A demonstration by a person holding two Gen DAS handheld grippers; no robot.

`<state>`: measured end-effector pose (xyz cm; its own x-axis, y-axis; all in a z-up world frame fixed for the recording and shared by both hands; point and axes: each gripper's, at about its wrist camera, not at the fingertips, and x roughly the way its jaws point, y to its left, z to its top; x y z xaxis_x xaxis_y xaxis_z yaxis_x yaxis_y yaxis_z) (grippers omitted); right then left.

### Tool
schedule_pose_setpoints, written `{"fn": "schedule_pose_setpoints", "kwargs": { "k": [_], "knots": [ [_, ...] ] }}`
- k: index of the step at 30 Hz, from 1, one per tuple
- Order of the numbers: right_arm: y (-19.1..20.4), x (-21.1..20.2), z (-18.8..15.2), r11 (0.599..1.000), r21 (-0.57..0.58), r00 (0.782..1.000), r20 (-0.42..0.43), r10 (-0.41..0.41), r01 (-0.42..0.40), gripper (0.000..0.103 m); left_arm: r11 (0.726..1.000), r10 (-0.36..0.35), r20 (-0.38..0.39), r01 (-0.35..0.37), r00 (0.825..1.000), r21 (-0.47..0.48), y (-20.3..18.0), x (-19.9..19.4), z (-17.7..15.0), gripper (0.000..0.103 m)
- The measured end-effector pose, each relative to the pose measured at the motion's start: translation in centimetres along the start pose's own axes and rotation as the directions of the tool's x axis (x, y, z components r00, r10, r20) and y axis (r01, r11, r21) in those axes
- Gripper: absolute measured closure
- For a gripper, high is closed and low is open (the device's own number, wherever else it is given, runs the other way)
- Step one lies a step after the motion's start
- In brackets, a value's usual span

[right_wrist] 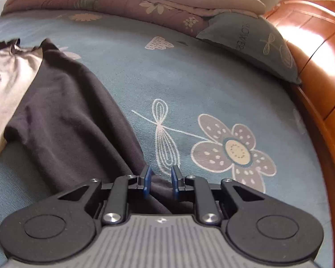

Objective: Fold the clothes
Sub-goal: 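Pull the black sleeve by its ribbed cuff with the right tool to straighten it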

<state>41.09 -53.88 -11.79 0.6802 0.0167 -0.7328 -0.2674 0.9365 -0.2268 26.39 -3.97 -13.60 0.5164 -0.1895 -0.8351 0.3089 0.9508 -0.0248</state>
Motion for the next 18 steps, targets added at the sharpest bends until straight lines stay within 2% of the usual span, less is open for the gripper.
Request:
{"fn": "schedule_pose_setpoints", "kwargs": {
  "k": [4,7,10,13,15,18],
  "knots": [
    [0.7,-0.4,-0.2,0.999,-0.032,1.0,0.024,-0.002,0.003,0.081,1.0,-0.002,0.004,0.002,1.0,0.002,0.0,0.0,0.0,0.001],
    [0.0,-0.9,-0.1,0.998,0.037,0.997,0.059,0.054,-0.057,0.078,1.0,0.003,0.009,-0.004,1.0,0.007,-0.1,0.1,-0.1,0.001],
    [0.9,0.6,-0.2,1.0,-0.017,1.0,-0.005,0.018,-0.018,0.077,1.0,0.006,0.011,-0.006,1.0,0.007,-0.1,0.1,-0.1,0.001],
    [1.4,0.8,0.0,0.999,-0.031,1.0,-0.002,0.009,-0.009,0.077,1.0,0.005,0.011,-0.005,1.0,0.008,-0.1,0.0,-0.1,0.001],
    [0.6,0.3,0.4,0.999,0.009,0.999,0.034,0.035,-0.035,0.076,1.0,0.004,0.009,-0.004,1.0,0.01,-0.1,0.1,-0.1,0.001],
    [-1.3,-0.3,1.2,0.991,0.115,0.993,0.1,0.054,-0.066,0.07,1.0,0.008,0.012,-0.008,1.0,0.01,-0.2,0.1,-0.1,0.001]
  ]
}}
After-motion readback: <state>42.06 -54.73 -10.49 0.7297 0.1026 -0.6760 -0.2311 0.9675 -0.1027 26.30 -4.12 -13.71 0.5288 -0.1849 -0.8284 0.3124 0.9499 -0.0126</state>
